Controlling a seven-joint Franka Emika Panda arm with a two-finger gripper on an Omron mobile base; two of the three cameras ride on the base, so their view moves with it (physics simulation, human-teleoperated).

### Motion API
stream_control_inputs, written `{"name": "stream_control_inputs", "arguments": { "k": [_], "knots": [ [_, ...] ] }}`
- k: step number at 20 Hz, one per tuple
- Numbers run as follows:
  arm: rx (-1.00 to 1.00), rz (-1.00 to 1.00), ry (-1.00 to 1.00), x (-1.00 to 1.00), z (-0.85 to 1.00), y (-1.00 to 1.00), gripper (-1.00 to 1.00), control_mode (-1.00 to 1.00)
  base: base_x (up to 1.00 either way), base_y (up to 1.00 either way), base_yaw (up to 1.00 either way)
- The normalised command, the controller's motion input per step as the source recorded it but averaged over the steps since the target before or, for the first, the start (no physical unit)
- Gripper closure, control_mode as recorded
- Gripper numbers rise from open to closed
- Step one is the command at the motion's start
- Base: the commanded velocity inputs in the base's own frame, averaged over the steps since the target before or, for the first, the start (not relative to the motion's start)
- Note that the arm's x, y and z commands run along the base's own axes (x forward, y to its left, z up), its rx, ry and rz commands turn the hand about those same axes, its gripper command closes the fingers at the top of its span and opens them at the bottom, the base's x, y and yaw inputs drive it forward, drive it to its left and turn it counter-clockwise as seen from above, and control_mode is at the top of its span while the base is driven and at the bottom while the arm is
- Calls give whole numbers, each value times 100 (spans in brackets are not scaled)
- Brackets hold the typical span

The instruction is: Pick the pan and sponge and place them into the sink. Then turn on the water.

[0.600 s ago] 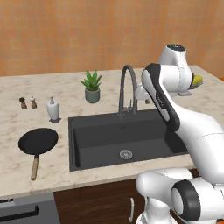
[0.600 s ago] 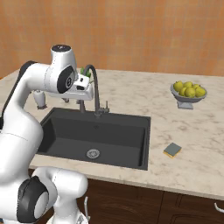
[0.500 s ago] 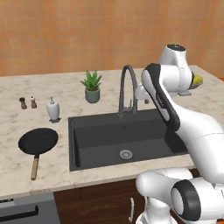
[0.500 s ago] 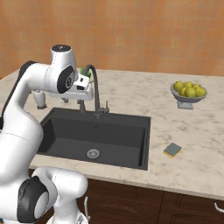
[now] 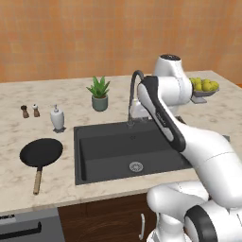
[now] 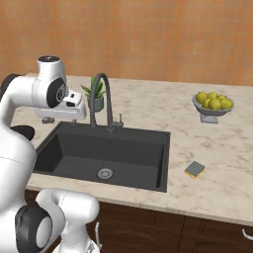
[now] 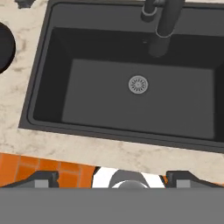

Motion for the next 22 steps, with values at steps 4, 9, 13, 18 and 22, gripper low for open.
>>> {"name": "stream_control_inputs", "arguments": {
  "k": [4, 9, 13, 18, 22],
  "knots": [
    [0, 0, 3, 0, -28, 100, -100, -100, 0, 0, 0],
    [0, 1, 6, 6, -36, 98, -100, -100, 0, 0, 0],
    [0, 1, 14, 13, -50, 99, -100, -100, 0, 0, 0],
    [0, 0, 15, 2, -35, 94, -100, -100, 0, 0, 0],
    [0, 0, 1, 4, -17, 45, -100, -100, 0, 0, 0]
  ]
}}
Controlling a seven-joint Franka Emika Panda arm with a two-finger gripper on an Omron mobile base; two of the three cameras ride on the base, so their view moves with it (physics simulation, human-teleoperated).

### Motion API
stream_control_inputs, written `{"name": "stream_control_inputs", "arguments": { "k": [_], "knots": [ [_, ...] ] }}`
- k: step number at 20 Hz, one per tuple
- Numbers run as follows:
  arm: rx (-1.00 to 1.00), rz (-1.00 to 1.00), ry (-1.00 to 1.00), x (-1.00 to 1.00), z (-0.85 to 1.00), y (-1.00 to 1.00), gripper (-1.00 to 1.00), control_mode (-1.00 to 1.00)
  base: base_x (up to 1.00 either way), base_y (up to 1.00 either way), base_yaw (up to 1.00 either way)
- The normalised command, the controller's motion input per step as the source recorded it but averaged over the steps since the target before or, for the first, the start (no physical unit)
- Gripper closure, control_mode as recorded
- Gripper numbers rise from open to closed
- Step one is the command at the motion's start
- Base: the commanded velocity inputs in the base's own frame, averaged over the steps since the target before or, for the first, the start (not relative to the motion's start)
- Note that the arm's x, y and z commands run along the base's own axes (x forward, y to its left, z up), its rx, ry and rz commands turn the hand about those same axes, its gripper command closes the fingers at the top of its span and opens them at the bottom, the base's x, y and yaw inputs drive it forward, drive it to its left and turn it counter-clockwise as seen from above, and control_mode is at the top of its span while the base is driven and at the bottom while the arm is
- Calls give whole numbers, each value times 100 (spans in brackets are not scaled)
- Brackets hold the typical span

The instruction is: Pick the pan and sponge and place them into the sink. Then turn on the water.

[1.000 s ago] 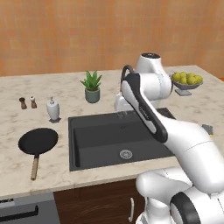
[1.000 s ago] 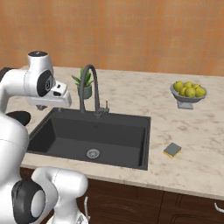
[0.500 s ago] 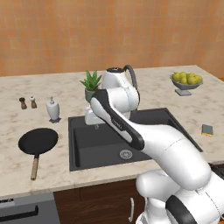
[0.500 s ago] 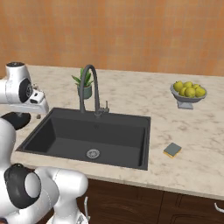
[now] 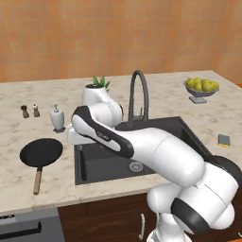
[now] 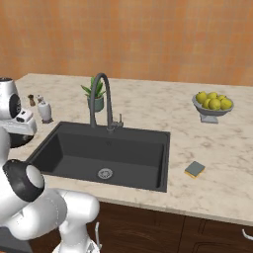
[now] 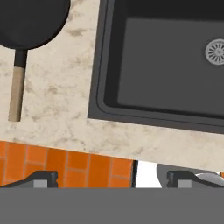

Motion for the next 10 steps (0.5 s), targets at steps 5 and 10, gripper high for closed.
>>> {"name": "stream_control_inputs", "arguments": {
  "k": [5, 10],
  "knots": [
    [-1, 0, 1, 19, -49, 69, -100, -100, 0, 0, 0],
    [-4, -3, 0, 29, -57, 86, -100, -100, 0, 0, 0]
  ]
}}
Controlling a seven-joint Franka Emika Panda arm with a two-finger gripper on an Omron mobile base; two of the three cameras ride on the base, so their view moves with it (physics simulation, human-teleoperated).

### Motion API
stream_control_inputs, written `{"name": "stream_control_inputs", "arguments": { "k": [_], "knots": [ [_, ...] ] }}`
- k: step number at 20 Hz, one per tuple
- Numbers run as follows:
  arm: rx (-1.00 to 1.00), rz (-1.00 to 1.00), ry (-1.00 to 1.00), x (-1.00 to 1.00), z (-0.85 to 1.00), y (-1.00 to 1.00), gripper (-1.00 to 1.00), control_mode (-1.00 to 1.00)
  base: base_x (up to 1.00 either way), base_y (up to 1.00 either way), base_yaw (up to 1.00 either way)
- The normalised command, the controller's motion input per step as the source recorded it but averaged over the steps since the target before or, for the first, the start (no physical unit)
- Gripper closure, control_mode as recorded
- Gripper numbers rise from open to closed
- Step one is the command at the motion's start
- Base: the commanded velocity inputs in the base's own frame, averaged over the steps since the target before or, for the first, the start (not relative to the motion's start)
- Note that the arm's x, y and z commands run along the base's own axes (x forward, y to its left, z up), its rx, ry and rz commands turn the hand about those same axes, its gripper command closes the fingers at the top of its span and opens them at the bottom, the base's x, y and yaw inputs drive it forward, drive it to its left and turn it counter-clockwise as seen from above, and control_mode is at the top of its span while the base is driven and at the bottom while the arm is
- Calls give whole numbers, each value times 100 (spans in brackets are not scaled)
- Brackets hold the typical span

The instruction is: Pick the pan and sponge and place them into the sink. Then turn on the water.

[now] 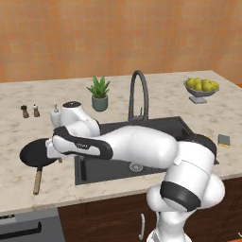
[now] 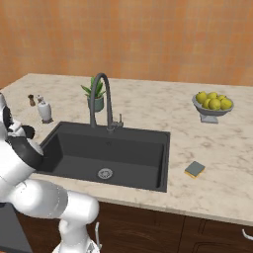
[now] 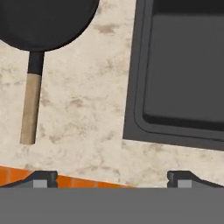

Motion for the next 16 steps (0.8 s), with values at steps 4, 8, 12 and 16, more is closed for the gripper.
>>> {"name": "stream_control_inputs", "arguments": {
  "k": [4, 8, 12, 16],
  "knots": [
    [-5, -4, 0, 31, -53, 89, -100, -100, 0, 0, 0],
    [-2, 0, 0, 9, -20, 71, -100, -100, 0, 0, 0],
    [0, 0, 4, 1, 0, 50, -100, -100, 0, 0, 0],
    [0, 0, 12, 4, -9, 26, -100, -100, 0, 0, 0]
  ]
}}
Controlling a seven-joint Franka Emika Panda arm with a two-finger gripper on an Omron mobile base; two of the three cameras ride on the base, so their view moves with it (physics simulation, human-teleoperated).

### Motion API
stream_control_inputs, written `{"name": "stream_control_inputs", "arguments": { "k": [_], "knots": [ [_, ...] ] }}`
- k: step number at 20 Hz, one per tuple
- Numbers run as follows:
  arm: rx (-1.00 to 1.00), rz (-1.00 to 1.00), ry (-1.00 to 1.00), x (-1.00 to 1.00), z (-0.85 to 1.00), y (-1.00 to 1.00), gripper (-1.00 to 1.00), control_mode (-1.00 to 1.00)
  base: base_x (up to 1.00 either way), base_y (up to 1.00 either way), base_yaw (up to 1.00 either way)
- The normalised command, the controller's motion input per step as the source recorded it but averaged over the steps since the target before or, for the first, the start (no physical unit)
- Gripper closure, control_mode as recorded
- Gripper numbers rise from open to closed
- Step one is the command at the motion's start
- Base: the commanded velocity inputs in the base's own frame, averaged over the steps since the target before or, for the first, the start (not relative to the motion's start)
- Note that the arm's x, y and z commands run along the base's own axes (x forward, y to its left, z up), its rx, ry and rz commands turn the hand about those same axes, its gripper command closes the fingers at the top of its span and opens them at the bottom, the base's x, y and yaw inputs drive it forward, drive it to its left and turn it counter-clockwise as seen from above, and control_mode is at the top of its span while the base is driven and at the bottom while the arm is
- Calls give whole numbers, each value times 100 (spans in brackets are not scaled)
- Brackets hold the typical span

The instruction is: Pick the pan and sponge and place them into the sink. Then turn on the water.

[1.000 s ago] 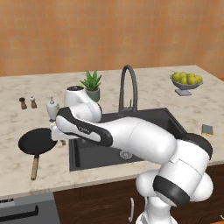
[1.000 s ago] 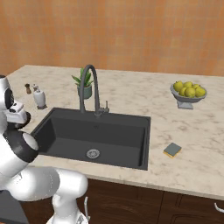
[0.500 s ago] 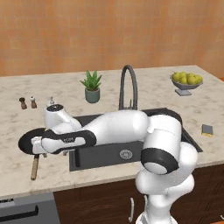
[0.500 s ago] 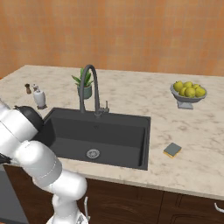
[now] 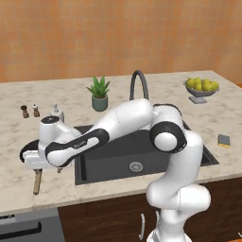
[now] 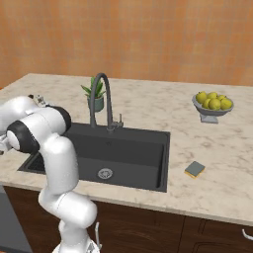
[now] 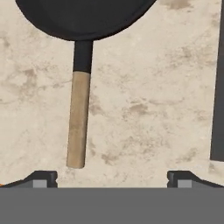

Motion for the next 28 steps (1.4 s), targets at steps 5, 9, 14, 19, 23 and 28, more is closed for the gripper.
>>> {"name": "stream_control_inputs", "arguments": {
  "k": [5, 9, 14, 19, 23, 28],
  "knots": [
    [0, 0, 6, 2, -25, 26, -100, -100, 0, 0, 0],
    [-3, 0, 3, 0, -8, 23, -100, -100, 0, 0, 0],
    [-7, -1, 2, 2, -6, 17, -100, -100, 0, 0, 0],
    [-4, 0, 6, 17, -19, 6, -100, -100, 0, 0, 0],
    [-1, 0, 3, 11, -21, 4, -100, -100, 0, 0, 0],
    [-1, 0, 1, 9, -21, 12, -100, -100, 0, 0, 0]
  ]
}}
